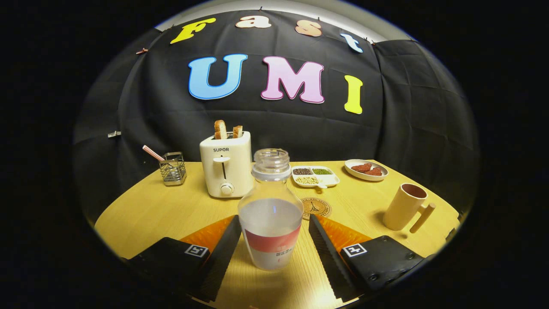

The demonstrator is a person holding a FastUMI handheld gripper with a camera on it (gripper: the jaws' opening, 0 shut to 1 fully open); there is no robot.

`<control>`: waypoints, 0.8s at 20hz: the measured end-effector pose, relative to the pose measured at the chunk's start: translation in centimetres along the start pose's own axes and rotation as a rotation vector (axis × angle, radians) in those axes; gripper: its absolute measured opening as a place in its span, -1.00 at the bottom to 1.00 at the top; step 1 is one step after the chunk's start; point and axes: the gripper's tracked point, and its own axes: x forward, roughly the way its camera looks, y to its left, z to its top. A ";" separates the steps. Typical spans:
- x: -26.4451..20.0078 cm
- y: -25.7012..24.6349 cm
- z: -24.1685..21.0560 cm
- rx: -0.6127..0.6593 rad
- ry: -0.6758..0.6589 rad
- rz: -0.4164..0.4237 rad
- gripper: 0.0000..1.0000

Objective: Take the bottle from table, then pour the juice into the cup, finally place the bottle on the coaster

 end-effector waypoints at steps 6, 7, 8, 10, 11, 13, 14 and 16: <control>2.1 0.3 -0.1 -0.029 -0.009 0.023 0.92; 2.1 0.4 0.0 -0.025 -0.015 0.028 0.86; 2.3 0.6 0.0 -0.024 -0.017 0.032 0.81; 2.3 0.5 0.0 -0.017 -0.017 0.033 0.61; 2.2 0.7 -0.1 -0.009 -0.011 0.043 0.59; 1.9 1.1 -0.2 0.007 0.004 0.075 0.55; 1.8 1.1 -0.1 0.008 0.009 0.085 0.55; 1.4 0.6 -0.2 0.010 0.024 0.094 0.52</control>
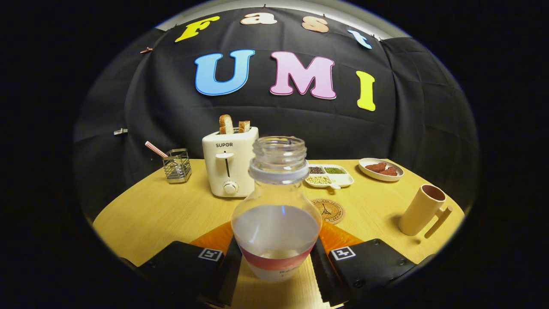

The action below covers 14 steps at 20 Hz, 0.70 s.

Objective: Take the bottle from table, then pour the juice into the cup, finally place the bottle on the coaster

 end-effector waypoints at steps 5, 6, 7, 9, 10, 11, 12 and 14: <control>-1.1 -2.2 1.3 0.050 0.010 -0.022 0.49; -1.5 -2.4 1.9 0.068 0.006 -0.022 0.49; -1.8 -2.7 2.6 0.090 0.002 -0.023 0.49; -2.6 -3.3 3.9 0.139 0.002 -0.010 0.49; -3.0 -3.4 4.4 0.150 0.012 0.003 0.49; -3.4 -3.8 4.7 0.148 0.034 0.012 0.49; -3.9 -4.3 4.9 0.139 0.049 0.019 0.48; -5.2 -4.8 6.3 0.143 0.069 0.060 0.49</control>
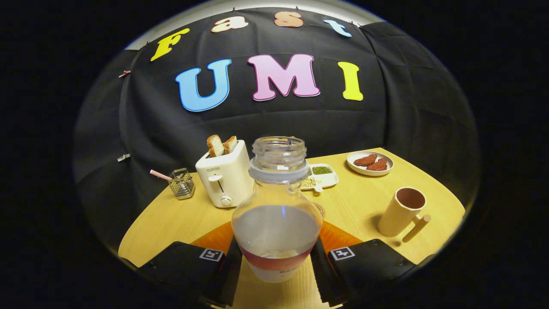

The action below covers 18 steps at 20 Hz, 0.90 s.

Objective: Take the bottle from table, then pour the juice into the cup, finally place the bottle on the coaster

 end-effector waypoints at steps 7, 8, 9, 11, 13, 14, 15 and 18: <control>-2.6 -2.7 4.8 0.142 -0.015 0.037 0.45; -2.8 -3.0 5.0 0.174 -0.014 0.040 0.45; -2.9 -3.4 5.4 0.199 -0.017 0.047 0.45; -3.0 -4.5 5.7 0.250 -0.015 0.063 0.45; -2.7 -5.7 5.6 0.342 -0.001 0.079 0.45; -2.6 -6.3 5.4 0.397 0.008 0.087 0.45; -2.5 -6.8 5.4 0.445 0.008 0.092 0.45; -2.1 -8.8 4.7 0.557 0.020 0.095 0.45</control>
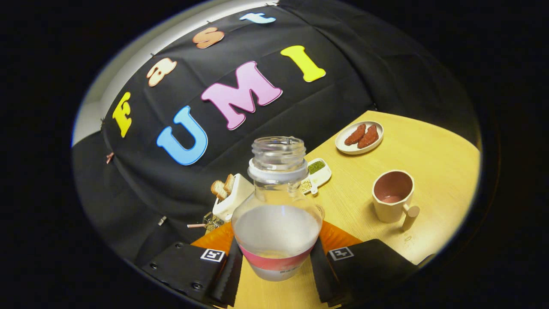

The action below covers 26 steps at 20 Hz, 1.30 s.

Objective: Take the bottle from table, then pour the juice into the cup, finally place the bottle on the coaster

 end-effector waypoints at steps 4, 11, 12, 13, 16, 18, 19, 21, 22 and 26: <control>0.7 -2.0 -0.1 0.128 0.030 -0.012 0.45; 3.2 -4.7 -0.4 0.427 -0.008 -0.093 0.45; 3.7 -5.1 -0.3 0.473 -0.017 -0.101 0.45; 4.0 -5.4 -0.3 0.513 -0.026 -0.105 0.45; 5.3 -6.5 -0.1 0.606 -0.034 -0.134 0.45; 6.1 -7.3 0.0 0.661 -0.035 -0.156 0.45; 6.5 -7.3 0.0 0.690 -0.036 -0.166 0.45; 7.3 -7.5 -0.2 0.756 -0.029 -0.178 0.45; 7.6 -7.7 -0.3 0.785 -0.026 -0.184 0.45; 8.5 -8.3 -0.4 0.919 -0.030 -0.198 0.45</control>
